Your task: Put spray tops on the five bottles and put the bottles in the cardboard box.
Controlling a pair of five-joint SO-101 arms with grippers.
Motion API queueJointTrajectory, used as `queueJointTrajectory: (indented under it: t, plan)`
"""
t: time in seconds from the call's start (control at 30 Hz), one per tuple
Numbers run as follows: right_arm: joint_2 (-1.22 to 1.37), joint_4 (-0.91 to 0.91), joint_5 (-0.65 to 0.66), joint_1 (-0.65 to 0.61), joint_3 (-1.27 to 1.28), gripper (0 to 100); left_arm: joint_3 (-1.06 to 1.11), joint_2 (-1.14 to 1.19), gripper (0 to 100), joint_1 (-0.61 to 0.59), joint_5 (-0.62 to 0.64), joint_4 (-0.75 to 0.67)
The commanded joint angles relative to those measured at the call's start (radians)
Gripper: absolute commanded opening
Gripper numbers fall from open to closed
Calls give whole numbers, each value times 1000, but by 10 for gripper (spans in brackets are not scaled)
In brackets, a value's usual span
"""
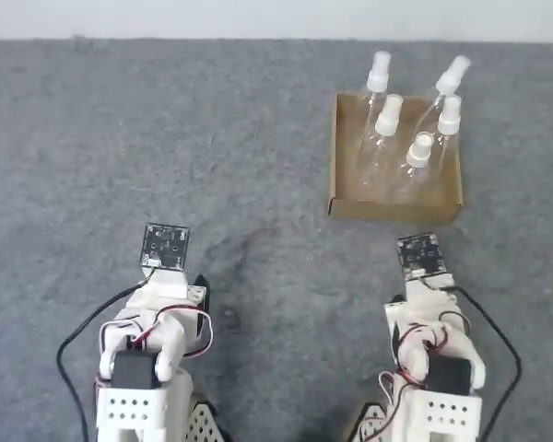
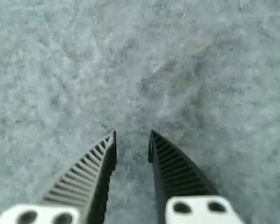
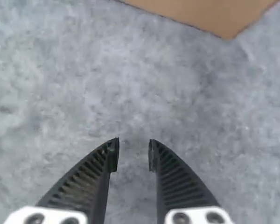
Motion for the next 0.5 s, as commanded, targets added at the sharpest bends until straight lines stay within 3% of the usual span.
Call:
queueJointTrajectory:
  t: [0.0, 0.17, 0.47]
  plan:
    - [-18, -15, 18, 87, 21, 62, -10, -12, 98, -2, -8, 5]
    - [-18, -15, 14, 163, 21, 62, -10, -12, 98, -2, -8, 5]
    - [-18, 39, 15, 128, 21, 62, -10, -12, 98, -2, -8, 5]
